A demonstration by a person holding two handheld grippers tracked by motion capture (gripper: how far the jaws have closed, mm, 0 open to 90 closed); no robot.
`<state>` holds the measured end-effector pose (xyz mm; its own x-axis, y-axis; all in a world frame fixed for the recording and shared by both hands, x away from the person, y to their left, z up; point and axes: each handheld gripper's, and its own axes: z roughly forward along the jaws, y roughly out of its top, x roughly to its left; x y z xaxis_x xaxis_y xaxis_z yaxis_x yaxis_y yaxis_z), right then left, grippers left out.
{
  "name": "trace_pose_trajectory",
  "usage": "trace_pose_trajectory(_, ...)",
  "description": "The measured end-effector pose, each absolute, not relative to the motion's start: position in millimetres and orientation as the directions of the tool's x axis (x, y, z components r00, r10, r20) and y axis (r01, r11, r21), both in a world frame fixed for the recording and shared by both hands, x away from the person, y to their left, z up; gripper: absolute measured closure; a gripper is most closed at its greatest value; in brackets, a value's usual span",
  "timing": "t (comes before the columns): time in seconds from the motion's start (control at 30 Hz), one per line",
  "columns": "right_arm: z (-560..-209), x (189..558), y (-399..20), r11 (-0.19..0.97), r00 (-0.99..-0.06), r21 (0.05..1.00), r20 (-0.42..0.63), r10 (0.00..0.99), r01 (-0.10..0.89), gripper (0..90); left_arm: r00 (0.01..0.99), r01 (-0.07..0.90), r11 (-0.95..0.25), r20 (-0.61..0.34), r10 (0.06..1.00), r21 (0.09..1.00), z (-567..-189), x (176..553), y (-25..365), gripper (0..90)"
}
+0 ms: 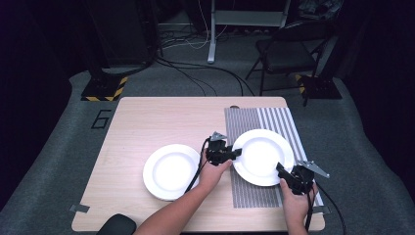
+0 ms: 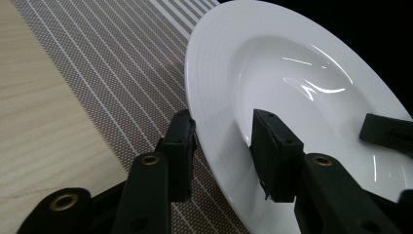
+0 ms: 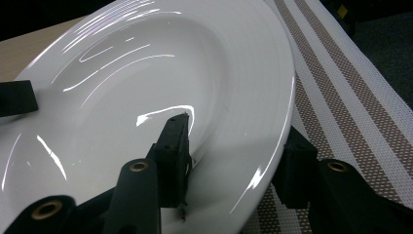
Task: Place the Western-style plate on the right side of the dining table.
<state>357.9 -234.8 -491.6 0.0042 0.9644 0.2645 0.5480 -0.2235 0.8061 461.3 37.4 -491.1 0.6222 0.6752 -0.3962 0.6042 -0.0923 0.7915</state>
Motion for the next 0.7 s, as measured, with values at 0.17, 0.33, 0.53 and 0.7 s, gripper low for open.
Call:
trace_pose_trajectory(0.17,-490.3,361.7,-238.5,-0.223,0.007,0.805,0.262,0.965,0.549,54.3,0.618,0.608,-0.078,-0.410,0.671,0.790,-493.4,465.4,33.8,61.4)
trace_pose_trajectory(0.33,-492.4,367.0,-240.7,-0.218,0.008,0.807,0.256,0.967,0.549,54.4,0.615,0.608,-0.079,-0.405,0.677,0.790,-495.8,471.5,30.3,61.5)
trace_pose_trajectory(0.53,-496.5,374.9,-244.2,-0.231,0.016,0.795,0.269,0.963,0.560,54.3,0.618,0.600,-0.094,-0.385,0.686,0.795,-498.2,477.4,25.8,61.5)
trace_pose_trajectory(0.7,-499.6,378.3,-245.2,-0.232,0.028,0.792,0.262,0.965,0.565,54.2,0.613,0.602,-0.103,-0.376,0.695,0.792,-501.6,481.6,22.9,61.5)
